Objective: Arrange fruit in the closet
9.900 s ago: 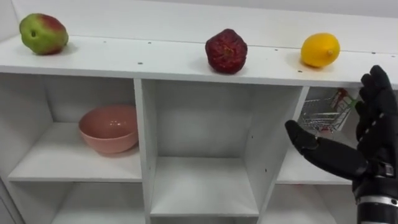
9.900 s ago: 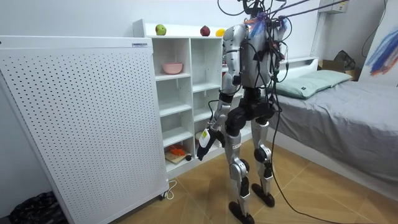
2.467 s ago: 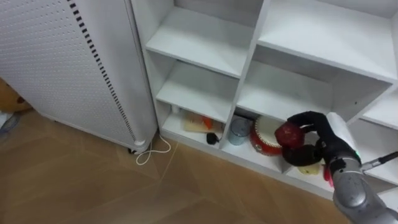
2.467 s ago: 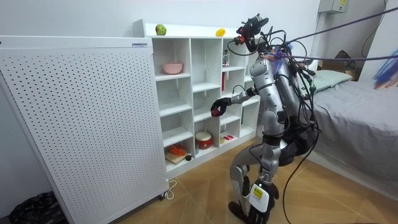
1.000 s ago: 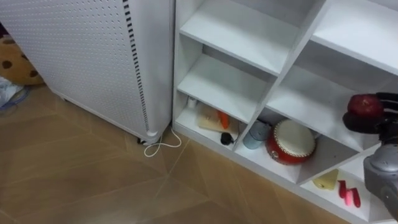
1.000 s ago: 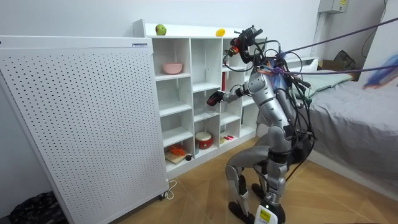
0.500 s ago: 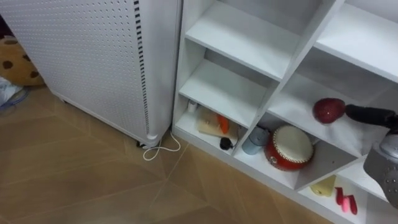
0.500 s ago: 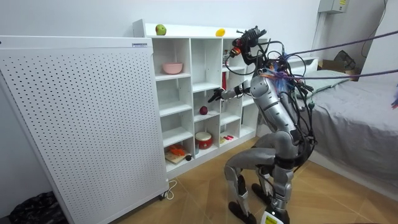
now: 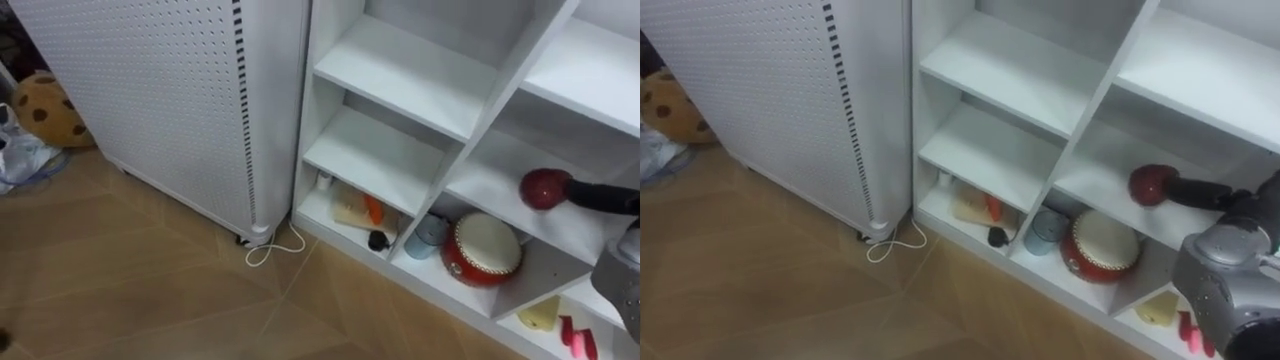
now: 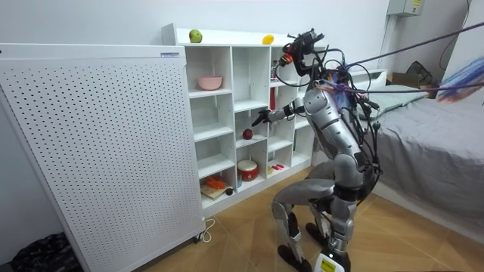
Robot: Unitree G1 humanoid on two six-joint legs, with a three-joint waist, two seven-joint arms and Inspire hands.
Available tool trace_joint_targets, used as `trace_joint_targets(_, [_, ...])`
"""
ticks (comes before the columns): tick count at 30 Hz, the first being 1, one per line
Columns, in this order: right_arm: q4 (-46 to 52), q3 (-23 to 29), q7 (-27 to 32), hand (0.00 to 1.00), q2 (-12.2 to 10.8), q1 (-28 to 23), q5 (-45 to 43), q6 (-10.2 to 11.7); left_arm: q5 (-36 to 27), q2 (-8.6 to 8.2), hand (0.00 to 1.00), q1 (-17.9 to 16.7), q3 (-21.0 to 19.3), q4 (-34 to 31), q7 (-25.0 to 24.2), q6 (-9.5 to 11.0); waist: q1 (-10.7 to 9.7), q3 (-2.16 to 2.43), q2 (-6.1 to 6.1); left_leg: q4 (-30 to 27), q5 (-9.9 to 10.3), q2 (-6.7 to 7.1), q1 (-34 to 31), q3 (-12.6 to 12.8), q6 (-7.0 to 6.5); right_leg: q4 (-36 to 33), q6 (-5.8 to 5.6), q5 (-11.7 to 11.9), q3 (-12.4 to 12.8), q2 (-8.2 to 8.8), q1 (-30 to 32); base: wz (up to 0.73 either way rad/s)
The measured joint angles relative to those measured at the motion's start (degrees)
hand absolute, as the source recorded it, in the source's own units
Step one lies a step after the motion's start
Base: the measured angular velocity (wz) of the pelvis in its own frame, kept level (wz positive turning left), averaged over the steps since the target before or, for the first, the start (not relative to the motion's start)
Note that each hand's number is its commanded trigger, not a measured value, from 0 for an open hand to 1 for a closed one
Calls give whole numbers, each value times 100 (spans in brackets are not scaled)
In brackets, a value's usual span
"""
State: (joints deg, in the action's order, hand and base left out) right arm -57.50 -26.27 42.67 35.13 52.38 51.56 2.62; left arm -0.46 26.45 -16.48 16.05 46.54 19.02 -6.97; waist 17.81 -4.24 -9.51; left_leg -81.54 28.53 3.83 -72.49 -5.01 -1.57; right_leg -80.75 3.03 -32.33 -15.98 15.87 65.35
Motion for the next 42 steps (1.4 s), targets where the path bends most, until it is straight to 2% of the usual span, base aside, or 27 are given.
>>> trace_joint_targets(4, [61, 0, -226, 0, 0, -183, -57, -3, 4, -3, 0, -3, 6, 15, -1, -8, 17, 5, 58, 166, 17, -23, 269, 10, 38, 151, -27, 7, 36, -34, -216, -2])
trace_joint_targets(6, [64, 1, -362, 0, 0, -275, -467, -21, 3, -42, 0, 0, 16, 25, -6, -10, 2, 11, 92, 298, -9, -36, 391, 16, 66, 298, -28, 41, 12, -53, -331, -7])
trace_joint_targets(9, [79, 4, -735, 0, -1, -568, -1300, -18, 1, -63, 0, 20, 16, 139, -105, -11, 52, 5, 173, 527, -26, -145, 736, 30, 39, 598, -18, 167, 12, -208, -654, -14])
trace_joint_targets(13, [212, -71, -1338, 0, -17, -1084, -2237, -16, -1, -107, 0, 26, 231, 205, -211, -19, 117, 8, 244, 997, -79, -209, 1235, 177, 8, 1017, -5, 279, 29, -230, -1050, -12])
trace_joint_targets(16, [340, -70, -1772, 0, -55, -1592, -2901, -20, -19, -133, 0, 53, 208, 297, -244, -13, 135, 31, 282, 1328, -107, -331, 1567, 244, 1, 1378, -47, 371, 98, -390, -1325, -14])
trace_joint_targets(18, [525, -70, -2008, 0, -56, -1900, -3224, -13, -21, -206, 0, 115, 211, 492, -244, -6, 100, 49, 306, 1549, -132, -337, 1771, 313, 10, 1549, -55, 409, 152, -408, -1468, -14])
trace_joint_targets(20, [627, -70, -2320, 0, -70, -2410, -3551, -16, -54, -300, 0, 180, 211, 637, -245, 44, -8, 98, 363, 1855, -194, -342, 2078, 361, 7, 1836, -93, 460, 172, -468, -1743, 0])
trace_joint_targets(23, [709, -58, -2539, 0, -119, -2964, -3945, -17, -172, -322, 0, 326, 213, 744, -261, 109, -118, 139, 423, 2183, -276, -418, 2333, 369, 28, 2222, -98, 565, 119, -575, -2026, -3])
trace_joint_targets(26, [655, 59, -2728, 0, -541, -3730, -4319, -21, -231, -402, 0, 470, 205, 1068, -240, 239, -351, 193, 512, 2582, -305, -471, 2823, 386, 47, 2686, -114, 674, 77, -699, -2523, -11])
trace_joint_targets(28, [660, 138, -2848, 0, -857, -4289, -4604, -23, -231, -562, 0, 516, 166, 1157, -198, 311, -538, 226, 577, 2920, -328, -528, 3174, 469, 75, 3041, -142, 759, 156, -813, -2814, -19])
trace_joint_targets(30, [605, 335, -2894, 0, -1110, -4670, -4612, -20, -223, -740, 0, 539, 38, 1193, -150, 422, -739, 248, 637, 3229, -392, -503, 3482, 520, 59, 3276, -172, 805, 153, -788, -3090, -5])
trace_joint_targets(32, [370, 525, -2902, 0, -1485, -5049, -4567, 2, -232, -892, 0, 538, -41, 1208, -64, 543, -936, 271, 666, 3684, -468, -484, 4002, 606, 69, 3633, -210, 848, 171, -798, -3522, -4])
trace_joint_targets(35, [198, 543, -2929, 0, -1681, -5493, -4334, 54, -199, -1031, 0, 508, -51, 1212, 48, 610, -1143, 326, 722, 4205, -598, -433, 4554, 619, 82, 4105, -264, 920, 108, -808, -4095, 14])
trace_joint_targets(37, [-38, 806, -3008, 0, -1897, -5912, -4108, 57, -101, -1163, 0, 420, -209, 1262, 97, 662, -1226, 369, 702, 4741, -717, -427, 5194, 744, 96, 4565, -312, 992, 93, -811, -4678, 5])
trace_joint_targets(38, [-72, 874, -3025, 0, -1941, -5994, -4025, 57, -97, -1199, 0, 362, -252, 1273, 125, 672, -1262, 377, 695, 4874, -742, -418, 5350, 753, 99, 4683, -317, 1008, 81, -817, -4826, -8])
trace_joint_targets(41, [-303, 1340, -2997, 0, -2177, -6439, -3571, 152, 130, -1474, 0, 10, -631, 1307, 216, 670, -1477, 419, 716, 5581, -902, -423, 6265, 756, 132, 5523, -406, 1207, -11, -994, -5804, 4])
trace_joint_targets(42, [-314, 1429, -2972, 0, -2217, -6511, -3570, 153, 205, -1523, 0, -7, -724, 1312, 222, 647, -1504, 427, 716, 5667, -925, -432, 6393, 771, 133, 5644, -414, 1247, -40, -1013, -5947, 13])
